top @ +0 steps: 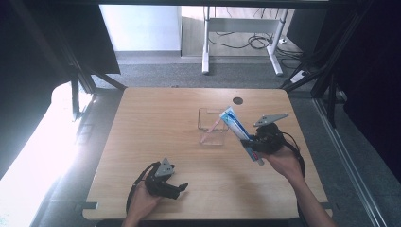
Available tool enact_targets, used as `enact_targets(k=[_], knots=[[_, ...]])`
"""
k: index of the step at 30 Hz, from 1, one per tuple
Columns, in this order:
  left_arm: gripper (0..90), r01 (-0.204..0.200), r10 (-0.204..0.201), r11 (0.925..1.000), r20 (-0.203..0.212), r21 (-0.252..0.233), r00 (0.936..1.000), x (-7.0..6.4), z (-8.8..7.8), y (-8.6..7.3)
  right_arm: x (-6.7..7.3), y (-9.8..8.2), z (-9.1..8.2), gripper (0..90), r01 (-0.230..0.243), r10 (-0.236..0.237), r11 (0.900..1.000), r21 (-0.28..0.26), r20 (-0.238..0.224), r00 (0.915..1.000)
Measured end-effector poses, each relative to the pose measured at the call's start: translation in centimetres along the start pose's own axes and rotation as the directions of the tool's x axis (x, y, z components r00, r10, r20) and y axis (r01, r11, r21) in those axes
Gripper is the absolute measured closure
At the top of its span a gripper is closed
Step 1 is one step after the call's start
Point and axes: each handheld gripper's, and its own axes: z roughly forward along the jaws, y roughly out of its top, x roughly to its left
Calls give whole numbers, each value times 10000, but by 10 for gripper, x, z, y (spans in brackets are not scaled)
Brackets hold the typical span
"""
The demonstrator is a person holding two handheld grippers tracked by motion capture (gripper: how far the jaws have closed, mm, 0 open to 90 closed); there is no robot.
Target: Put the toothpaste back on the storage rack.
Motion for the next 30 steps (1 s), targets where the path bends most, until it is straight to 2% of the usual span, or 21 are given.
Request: enact_targets(k=[8,13,30], knots=[[135,54,-55,10000,-38,-76,10000,1,-1,-1,-3,13,7,730,-14,10,9992,-410,-113,9999],[135,55,-55,10000,-20,-55,10000,1,0,-1,-4,23,11,730,158,-163,9983,-564,-78,9998],[136,2,-2,10000,-32,74,10000,0,2,-1,-11,55,29,729,-33,14,9940,-1091,-176,9998]])
